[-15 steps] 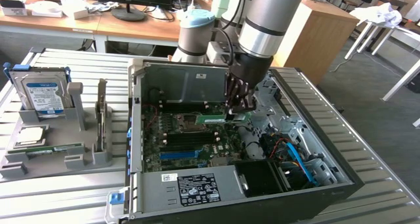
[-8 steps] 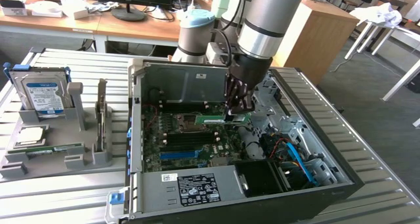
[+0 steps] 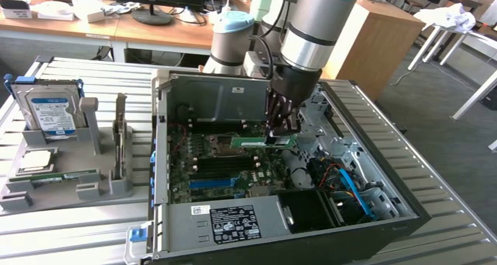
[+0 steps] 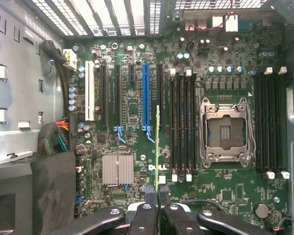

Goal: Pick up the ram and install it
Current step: 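Insert the ram into the slot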

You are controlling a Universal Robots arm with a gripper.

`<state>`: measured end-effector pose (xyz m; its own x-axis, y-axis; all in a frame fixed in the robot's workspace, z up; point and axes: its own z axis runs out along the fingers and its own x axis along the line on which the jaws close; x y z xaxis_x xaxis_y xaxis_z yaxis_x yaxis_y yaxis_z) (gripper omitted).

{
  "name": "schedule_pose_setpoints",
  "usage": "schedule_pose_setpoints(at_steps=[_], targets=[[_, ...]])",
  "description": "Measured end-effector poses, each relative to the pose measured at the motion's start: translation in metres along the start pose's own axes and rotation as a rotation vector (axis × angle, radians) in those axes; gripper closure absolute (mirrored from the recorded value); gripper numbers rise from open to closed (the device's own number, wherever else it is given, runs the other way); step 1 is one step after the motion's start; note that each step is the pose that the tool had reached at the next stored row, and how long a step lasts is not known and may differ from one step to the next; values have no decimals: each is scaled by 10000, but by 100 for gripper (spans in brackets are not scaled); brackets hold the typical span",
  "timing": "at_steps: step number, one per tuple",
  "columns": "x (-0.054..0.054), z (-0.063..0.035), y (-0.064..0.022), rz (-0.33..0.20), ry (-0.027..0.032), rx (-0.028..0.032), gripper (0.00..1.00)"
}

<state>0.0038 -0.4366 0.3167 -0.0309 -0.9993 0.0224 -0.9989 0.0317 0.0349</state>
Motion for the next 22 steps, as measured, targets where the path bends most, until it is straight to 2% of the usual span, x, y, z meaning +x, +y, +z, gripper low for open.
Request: schedule_pose_setpoints(at_steps=[22], targets=[[-1, 56, -2, 0, 1, 0, 87]])
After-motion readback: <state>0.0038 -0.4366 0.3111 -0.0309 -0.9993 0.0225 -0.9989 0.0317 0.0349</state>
